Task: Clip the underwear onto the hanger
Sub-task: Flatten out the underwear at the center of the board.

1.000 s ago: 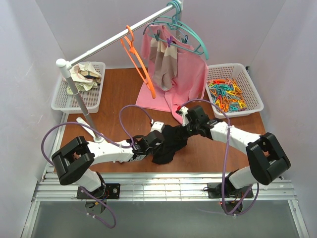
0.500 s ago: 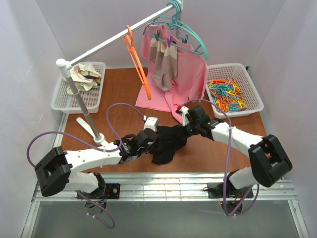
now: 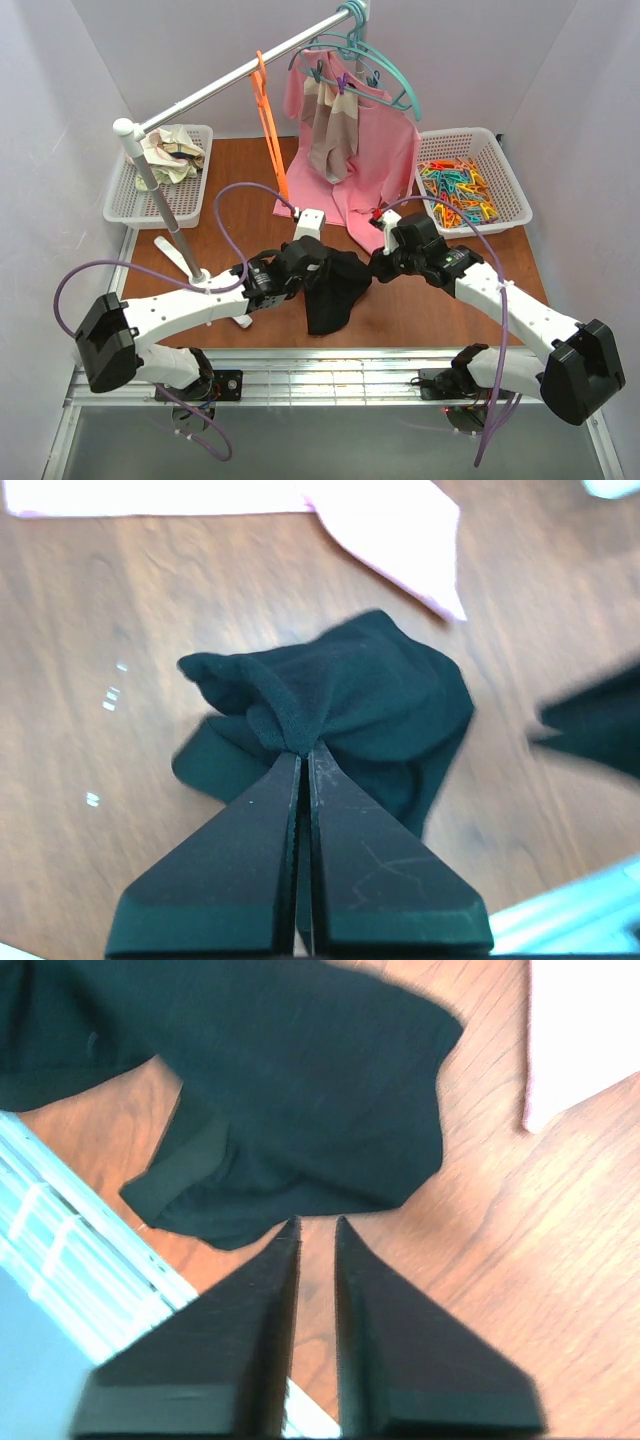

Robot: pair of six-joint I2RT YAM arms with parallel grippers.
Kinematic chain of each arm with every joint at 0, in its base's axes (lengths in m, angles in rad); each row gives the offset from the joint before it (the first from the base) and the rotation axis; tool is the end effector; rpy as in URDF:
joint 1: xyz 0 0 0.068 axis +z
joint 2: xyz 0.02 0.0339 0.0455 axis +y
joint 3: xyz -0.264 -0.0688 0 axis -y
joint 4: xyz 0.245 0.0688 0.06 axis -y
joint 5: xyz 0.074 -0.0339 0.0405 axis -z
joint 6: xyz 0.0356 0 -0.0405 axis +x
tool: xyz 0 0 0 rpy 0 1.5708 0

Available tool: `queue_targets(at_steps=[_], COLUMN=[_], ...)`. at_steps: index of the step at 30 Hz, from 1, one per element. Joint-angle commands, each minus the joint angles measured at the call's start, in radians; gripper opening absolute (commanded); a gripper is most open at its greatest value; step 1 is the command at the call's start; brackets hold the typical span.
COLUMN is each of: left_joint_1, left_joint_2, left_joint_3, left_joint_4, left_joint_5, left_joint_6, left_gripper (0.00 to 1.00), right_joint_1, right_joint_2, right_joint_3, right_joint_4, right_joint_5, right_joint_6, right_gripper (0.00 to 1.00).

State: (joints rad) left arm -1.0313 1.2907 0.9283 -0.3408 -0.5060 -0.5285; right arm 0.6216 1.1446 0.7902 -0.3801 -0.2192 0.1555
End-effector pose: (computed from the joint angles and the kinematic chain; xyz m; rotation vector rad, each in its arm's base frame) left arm 0.1574 -0.2293 0.2685 0.2885 2.1695 -0.3084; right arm 0.1924 0.1473 0.2522 -0.6599 2.2785 0.6401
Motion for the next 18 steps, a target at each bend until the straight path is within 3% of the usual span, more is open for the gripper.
queue_targets(at_steps=[1,2,5,8,18], left_joint_1=[0.03,0.043,0.072,0.103,0.146], left_joint_2=[0.045,0.056,0.1,0.122,0.148], left_joint_3=[0.049,0.05,0.049,0.034,0.006], left_joint_4=[-0.029,-0.014,0.038,0.057,0.091], left_joint_5=[-0.115,-0.109,-0.092,-0.072,-0.036], left_joint_6=[0.08,0.097,0.131,0.148,0.188], left_gripper=[0.0,0.0,0.0,0.0,0.0], right_joint_1=[0.047,0.061,0.105,0.147,0.207], right_joint_2=[-0.023,-0.026,-0.01,0.023,0.237], right_joint_3=[-0.008,-0.009,-0.016,-0.04,-0.048], right_joint_4=[-0.033,-0.031,-0.025,0.019,0.165], right_joint_5=[-0.031,-0.034,-0.045,-0.045,-0.02], right_joint_6=[-0.059,-0.068,-0.083,-0.086,-0.044], right_gripper=[0.18,0.26,0.38,0.45,0.49])
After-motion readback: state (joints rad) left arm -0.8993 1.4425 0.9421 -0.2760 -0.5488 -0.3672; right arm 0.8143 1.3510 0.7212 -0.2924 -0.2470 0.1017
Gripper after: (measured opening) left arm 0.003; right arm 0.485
